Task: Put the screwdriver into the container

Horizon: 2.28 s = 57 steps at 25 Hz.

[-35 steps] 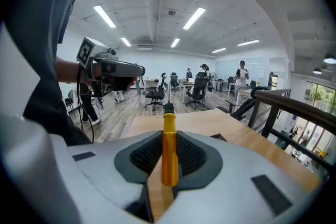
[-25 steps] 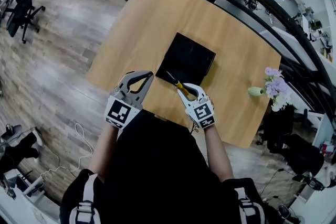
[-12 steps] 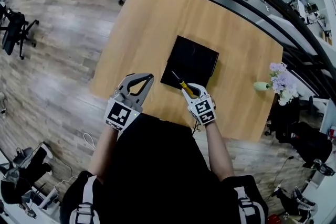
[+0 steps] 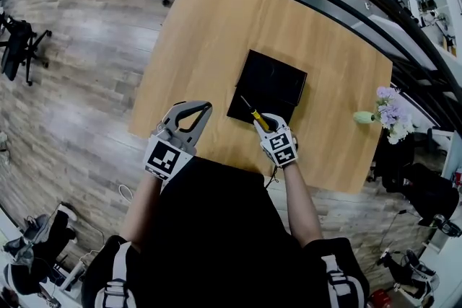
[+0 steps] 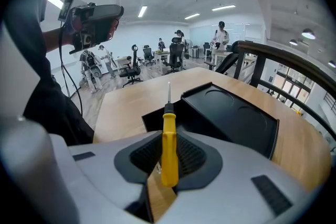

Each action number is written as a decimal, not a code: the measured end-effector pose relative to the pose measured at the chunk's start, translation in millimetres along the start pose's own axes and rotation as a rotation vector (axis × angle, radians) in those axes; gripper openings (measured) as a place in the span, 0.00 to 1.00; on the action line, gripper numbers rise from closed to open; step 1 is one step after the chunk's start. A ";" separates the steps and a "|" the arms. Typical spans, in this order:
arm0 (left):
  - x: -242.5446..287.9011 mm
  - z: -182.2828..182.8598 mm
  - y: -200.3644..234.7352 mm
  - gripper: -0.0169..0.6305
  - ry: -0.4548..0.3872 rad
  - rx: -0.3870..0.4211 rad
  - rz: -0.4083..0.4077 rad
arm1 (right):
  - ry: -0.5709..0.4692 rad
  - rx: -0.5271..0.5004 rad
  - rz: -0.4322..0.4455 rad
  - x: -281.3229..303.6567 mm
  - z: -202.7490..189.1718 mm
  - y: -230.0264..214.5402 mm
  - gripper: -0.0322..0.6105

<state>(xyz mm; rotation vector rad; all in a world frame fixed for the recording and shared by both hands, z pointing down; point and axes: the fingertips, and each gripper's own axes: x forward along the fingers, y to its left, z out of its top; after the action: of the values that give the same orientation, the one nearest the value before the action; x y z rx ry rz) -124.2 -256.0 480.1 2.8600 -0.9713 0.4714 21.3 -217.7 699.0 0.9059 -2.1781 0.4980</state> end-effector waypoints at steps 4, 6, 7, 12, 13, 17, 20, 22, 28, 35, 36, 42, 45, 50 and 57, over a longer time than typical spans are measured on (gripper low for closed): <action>-1.3 -2.3 12.2 0.06 -0.008 0.003 -0.011 | 0.035 0.018 -0.014 16.8 1.4 -3.6 0.19; -0.8 -2.1 8.4 0.06 -0.015 0.005 -0.015 | 0.036 0.025 -0.023 18.9 -4.9 -6.1 0.19; -0.1 -1.8 3.2 0.06 -0.015 0.007 -0.017 | 0.040 0.032 -0.028 17.2 -9.8 -7.5 0.19; 0.6 -5.9 17.3 0.06 0.003 -0.014 -0.025 | 0.094 0.046 -0.049 37.2 -11.5 -12.7 0.19; 0.7 -6.4 22.6 0.06 0.002 -0.012 -0.029 | 0.108 0.052 -0.048 42.1 -9.4 -12.3 0.19; 1.0 -9.2 26.2 0.06 0.004 -0.012 -0.036 | 0.156 0.070 -0.041 51.3 -13.6 -10.2 0.19; 1.2 -11.0 28.2 0.06 0.009 -0.019 -0.036 | 0.181 0.070 -0.037 60.4 -18.3 -12.0 0.19; 1.3 -11.9 29.9 0.06 0.012 -0.020 -0.036 | 0.205 0.081 -0.038 64.6 -21.4 -12.9 0.19; 3.5 -11.9 32.5 0.06 0.009 -0.024 -0.036 | 0.237 0.127 -0.039 74.4 -27.2 -18.4 0.19; 6.2 -13.2 31.7 0.06 0.010 -0.023 -0.043 | 0.277 0.126 -0.030 80.2 -27.5 -17.8 0.19; 6.2 -13.6 31.6 0.06 0.010 -0.022 -0.043 | 0.277 0.129 -0.033 82.0 -28.4 -18.4 0.19; 5.4 -12.9 33.5 0.06 0.008 -0.024 -0.040 | 0.297 0.151 -0.040 88.9 -32.2 -22.5 0.19; 6.9 -13.9 33.9 0.06 0.012 -0.024 -0.041 | 0.301 0.163 -0.036 91.7 -32.3 -23.3 0.19; 6.9 -11.9 31.4 0.06 0.007 -0.024 -0.042 | 0.302 0.176 -0.043 92.9 -30.9 -22.9 0.19; 3.4 -10.0 32.7 0.06 0.002 -0.020 -0.039 | 0.300 0.175 -0.018 92.9 -29.3 -19.8 0.20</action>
<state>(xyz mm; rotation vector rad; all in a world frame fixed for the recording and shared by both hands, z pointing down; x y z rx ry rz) -144.1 -282.2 489.9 2.8546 -0.9132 0.4582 3.2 -256.4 788.7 0.8795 -1.8743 0.7728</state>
